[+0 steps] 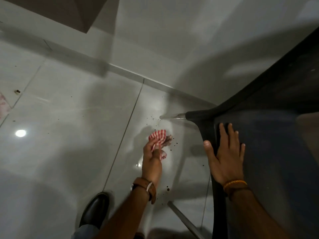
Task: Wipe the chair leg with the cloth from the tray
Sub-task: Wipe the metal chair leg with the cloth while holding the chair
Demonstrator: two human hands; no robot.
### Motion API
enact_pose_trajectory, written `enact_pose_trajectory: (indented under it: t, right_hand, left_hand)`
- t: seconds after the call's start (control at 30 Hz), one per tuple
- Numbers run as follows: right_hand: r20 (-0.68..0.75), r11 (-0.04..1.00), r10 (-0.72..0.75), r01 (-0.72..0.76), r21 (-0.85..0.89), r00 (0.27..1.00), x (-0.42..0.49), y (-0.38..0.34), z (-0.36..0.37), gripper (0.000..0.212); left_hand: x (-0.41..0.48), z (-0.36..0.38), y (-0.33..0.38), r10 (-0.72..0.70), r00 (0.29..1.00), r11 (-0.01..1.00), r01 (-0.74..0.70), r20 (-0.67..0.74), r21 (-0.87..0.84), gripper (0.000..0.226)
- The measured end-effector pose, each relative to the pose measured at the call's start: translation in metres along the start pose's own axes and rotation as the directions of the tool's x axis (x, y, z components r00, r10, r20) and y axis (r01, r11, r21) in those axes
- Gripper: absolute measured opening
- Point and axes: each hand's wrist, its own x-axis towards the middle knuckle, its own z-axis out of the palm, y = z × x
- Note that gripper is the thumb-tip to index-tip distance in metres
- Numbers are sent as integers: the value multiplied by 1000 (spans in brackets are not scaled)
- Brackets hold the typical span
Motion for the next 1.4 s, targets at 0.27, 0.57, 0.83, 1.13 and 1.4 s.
enact_pose_trajectory:
  t: [0.27, 0.57, 0.83, 1.13, 1.4]
  right_hand:
    - [-33, 996, -13, 10, -90, 999, 0, 4, 7, 87]
    - [8, 996, 22, -21, -92, 1000, 1, -3, 2, 87]
    - [4, 998, 11, -11, -59, 1000, 2, -3, 2, 81]
    - [18, 996, 24, -23, -84, 1000, 1, -7, 0, 87]
    - [25, 997, 22, -20, -76, 999, 1, -10, -2, 86]
  left_hand:
    - [70, 43, 7, 96, 993, 986, -104, -72, -127, 38]
    - [127, 107, -15, 155, 972, 988, -154, 177, -21, 41]
    - [242, 78, -55, -92, 978, 968, 43, 189, 249, 40]
    - [103, 104, -10, 112, 971, 992, -97, 210, -82, 42]
    - [176, 87, -31, 83, 961, 985, -119, 265, 126, 49]
